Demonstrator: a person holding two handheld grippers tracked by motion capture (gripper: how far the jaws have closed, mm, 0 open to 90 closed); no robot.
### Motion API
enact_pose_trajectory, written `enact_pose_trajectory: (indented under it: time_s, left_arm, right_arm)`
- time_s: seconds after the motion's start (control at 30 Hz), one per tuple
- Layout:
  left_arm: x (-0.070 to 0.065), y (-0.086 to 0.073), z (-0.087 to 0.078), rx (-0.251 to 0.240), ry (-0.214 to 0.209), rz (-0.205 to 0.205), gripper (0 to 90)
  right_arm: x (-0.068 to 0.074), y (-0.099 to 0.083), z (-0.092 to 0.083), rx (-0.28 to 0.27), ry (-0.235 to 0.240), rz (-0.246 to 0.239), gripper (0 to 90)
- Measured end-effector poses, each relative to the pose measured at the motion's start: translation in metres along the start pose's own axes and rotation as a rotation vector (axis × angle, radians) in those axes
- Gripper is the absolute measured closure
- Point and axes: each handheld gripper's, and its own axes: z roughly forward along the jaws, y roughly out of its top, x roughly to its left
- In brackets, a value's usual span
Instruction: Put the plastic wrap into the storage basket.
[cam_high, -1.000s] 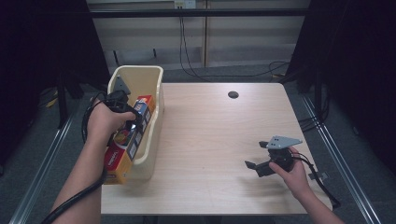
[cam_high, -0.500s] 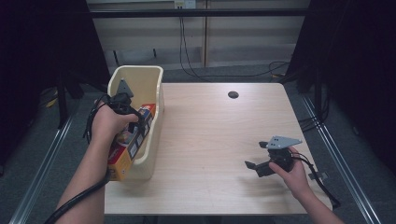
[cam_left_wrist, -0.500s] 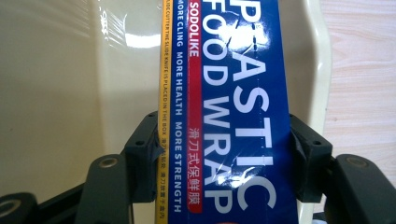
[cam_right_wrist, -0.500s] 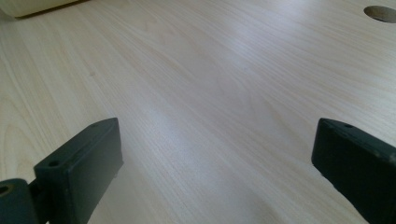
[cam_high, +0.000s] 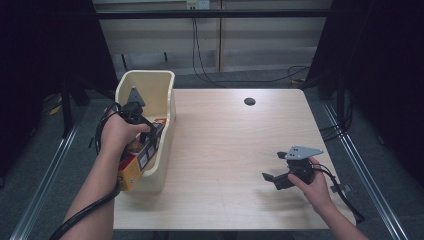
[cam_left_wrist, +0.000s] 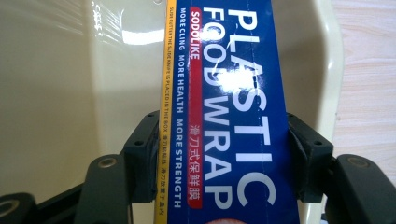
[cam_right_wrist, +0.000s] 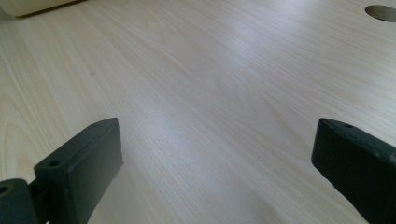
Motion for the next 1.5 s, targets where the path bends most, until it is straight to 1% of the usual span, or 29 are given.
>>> enact_pose_trajectory:
  time_s: [0.2,0.3,0.33,0.37,0.4,0.47,0.5,0.57,0.6,0.67,0.7,0.77,0.8,0.83,0.87,0.9,0.93,0.97,1.0,1.1,1.13,1.17,1.27,1.3,1.33,1.4,1.43,1.5]
  left_arm:
    - [-0.001,0.001,0.001,-0.002,0.006,-0.003,39.2]
    - [-0.001,0.001,0.001,0.003,0.016,0.006,38.9]
    - [-0.002,0.001,0.001,-0.001,0.013,0.001,38.5]
    - [-0.001,0.002,0.0,-0.006,0.007,0.009,37.4]
    - [-0.002,0.002,-0.002,-0.012,0.004,-0.002,37.3]
    - [-0.003,0.002,-0.008,-0.043,0.006,0.016,37.4]
    - [-0.004,0.002,-0.011,-0.052,0.0,0.012,37.4]
    - [-0.006,0.002,-0.016,-0.066,0.001,0.024,36.4]
    - [-0.006,0.002,-0.018,-0.082,-0.011,0.025,35.2]
    - [-0.009,0.002,-0.023,-0.098,-0.044,0.019,34.3]
    - [-0.011,0.002,-0.025,-0.102,-0.051,0.021,34.2]
    - [-0.015,0.002,-0.029,-0.117,-0.053,0.048,34.1]
    - [-0.017,0.002,-0.031,-0.13,-0.059,0.055,30.3]
    - [-0.02,0.002,-0.033,-0.141,-0.061,0.063,29.2]
    - [-0.022,0.003,-0.035,-0.14,-0.061,0.068,29.2]
    - [-0.024,0.003,-0.037,-0.154,-0.07,0.069,29.1]
    - [-0.027,0.003,-0.039,-0.175,-0.089,0.075,27.1]
    - [-0.027,0.003,-0.039,-0.175,-0.089,0.075,26.8]
    - [-0.028,0.003,-0.04,-0.179,-0.098,0.079,26.8]
    - [-0.036,0.002,-0.041,-0.193,-0.116,0.095,25.2]
    - [-0.038,0.002,-0.041,-0.199,-0.122,0.103,24.8]
    - [-0.041,0.002,-0.042,-0.201,-0.126,0.112,23.1]
    - [-0.05,0.001,-0.042,-0.206,-0.141,0.135,22.5]
    - [-0.054,0.001,-0.042,-0.21,-0.15,0.148,21.9]
    - [-0.054,0.001,-0.042,-0.21,-0.15,0.148,21.3]
    - [-0.062,0.0,-0.04,-0.208,-0.159,0.168,20.8]
    - [-0.062,0.0,-0.04,-0.208,-0.159,0.168,20.4]
    - [-0.069,-0.001,-0.038,-0.212,-0.174,0.195,19.7]
  right_arm:
    - [0.0,0.0,0.0,0.002,0.002,0.001,1.6]
    - [0.0,0.0,0.0,0.002,0.002,0.001,1.6]
    - [0.0,0.0,0.0,0.003,0.0,0.0,1.6]
    - [0.0,-0.001,0.0,0.004,-0.001,-0.002,1.6]
    - [0.0,-0.001,0.0,0.004,-0.004,-0.001,1.7]
    - [0.0,0.0,-0.002,-0.002,-0.006,0.001,1.6]
    - [0.0,0.0,-0.002,-0.002,-0.006,0.001,1.6]
    - [0.0,0.0,-0.001,-0.001,-0.005,0.001,1.6]
    - [0.0,0.0,-0.002,0.0,-0.007,0.002,1.6]
    - [0.0,0.0,-0.002,-0.002,-0.006,0.001,1.7]
    - [0.0,0.0,-0.002,-0.002,-0.008,0.0,1.6]
    - [0.0,0.0,-0.003,-0.003,-0.011,0.003,1.6]
    - [0.0,0.0,-0.003,-0.002,-0.009,0.006,1.6]
    - [0.0,0.0,-0.003,-0.003,-0.009,0.005,1.6]
    - [0.0,0.0,-0.003,-0.003,-0.009,0.005,1.6]
    - [0.0,0.0,-0.003,-0.004,-0.006,0.004,1.7]
    - [0.0,0.0,-0.003,-0.006,-0.012,0.001,1.7]
    - [0.0,0.0,-0.003,-0.006,-0.012,0.001,1.7]
    - [0.0,0.0,-0.004,-0.007,-0.011,0.002,1.6]
    - [-0.001,0.0,-0.004,-0.008,-0.015,0.004,1.6]
    - [-0.001,0.0,-0.005,-0.008,-0.008,0.003,1.6]
    - [0.0,0.0,-0.005,-0.008,-0.008,0.003,1.7]
    - [0.0,0.0,-0.005,-0.008,-0.01,0.003,1.6]
    - [0.0,0.0,-0.005,-0.009,-0.009,0.004,1.6]
    - [0.0,0.0,-0.005,-0.008,-0.01,0.004,1.6]
    - [0.0,0.0,-0.005,-0.009,-0.01,0.004,1.6]
    - [0.0,0.0,-0.005,-0.009,-0.01,0.005,1.6]
    - [0.0,0.0,-0.005,-0.008,-0.009,0.006,1.6]
